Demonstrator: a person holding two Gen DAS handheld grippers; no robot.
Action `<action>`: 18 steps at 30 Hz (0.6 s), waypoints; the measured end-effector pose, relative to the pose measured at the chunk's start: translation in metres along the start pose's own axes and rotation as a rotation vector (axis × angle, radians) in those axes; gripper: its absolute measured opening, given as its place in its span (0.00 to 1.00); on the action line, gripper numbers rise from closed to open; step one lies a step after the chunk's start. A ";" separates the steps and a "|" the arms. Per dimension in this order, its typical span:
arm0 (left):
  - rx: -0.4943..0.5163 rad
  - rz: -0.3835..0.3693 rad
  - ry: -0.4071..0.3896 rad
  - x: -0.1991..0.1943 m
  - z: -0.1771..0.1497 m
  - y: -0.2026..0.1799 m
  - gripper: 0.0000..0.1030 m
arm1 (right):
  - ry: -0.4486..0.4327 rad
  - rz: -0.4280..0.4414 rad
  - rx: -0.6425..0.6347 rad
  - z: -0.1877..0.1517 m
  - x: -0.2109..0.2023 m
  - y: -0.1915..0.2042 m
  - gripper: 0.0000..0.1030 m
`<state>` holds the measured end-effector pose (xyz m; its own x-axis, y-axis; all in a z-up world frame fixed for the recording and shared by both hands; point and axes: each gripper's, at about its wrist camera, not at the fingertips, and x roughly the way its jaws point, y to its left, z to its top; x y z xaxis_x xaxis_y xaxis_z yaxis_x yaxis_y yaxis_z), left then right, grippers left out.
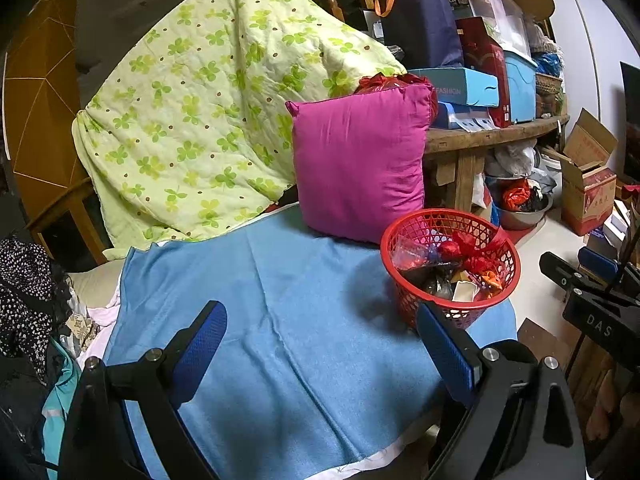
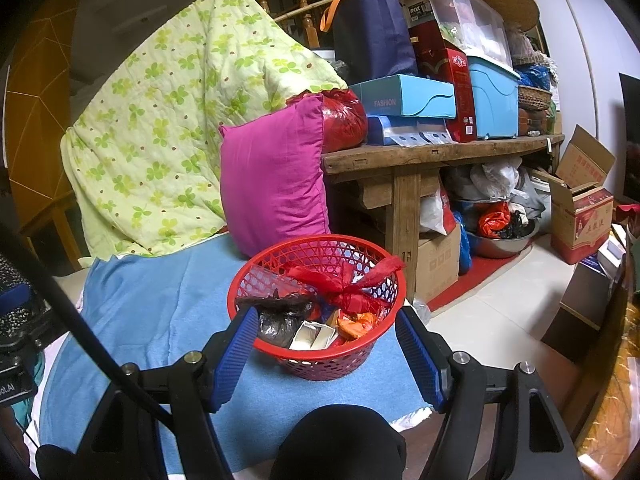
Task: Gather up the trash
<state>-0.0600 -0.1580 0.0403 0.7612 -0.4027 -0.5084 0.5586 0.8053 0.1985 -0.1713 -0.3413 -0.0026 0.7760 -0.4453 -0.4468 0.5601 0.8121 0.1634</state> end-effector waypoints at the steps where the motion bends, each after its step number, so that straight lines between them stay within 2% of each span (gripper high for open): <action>1: -0.001 -0.002 0.001 0.000 0.000 0.000 0.93 | 0.001 0.000 0.000 0.000 0.000 0.000 0.72; 18: 0.001 -0.008 0.009 0.001 -0.002 0.002 0.93 | 0.008 -0.003 -0.003 -0.002 0.003 -0.001 0.72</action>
<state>-0.0594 -0.1560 0.0387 0.7540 -0.4050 -0.5171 0.5648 0.8017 0.1956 -0.1697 -0.3429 -0.0060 0.7721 -0.4447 -0.4540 0.5614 0.8121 0.1594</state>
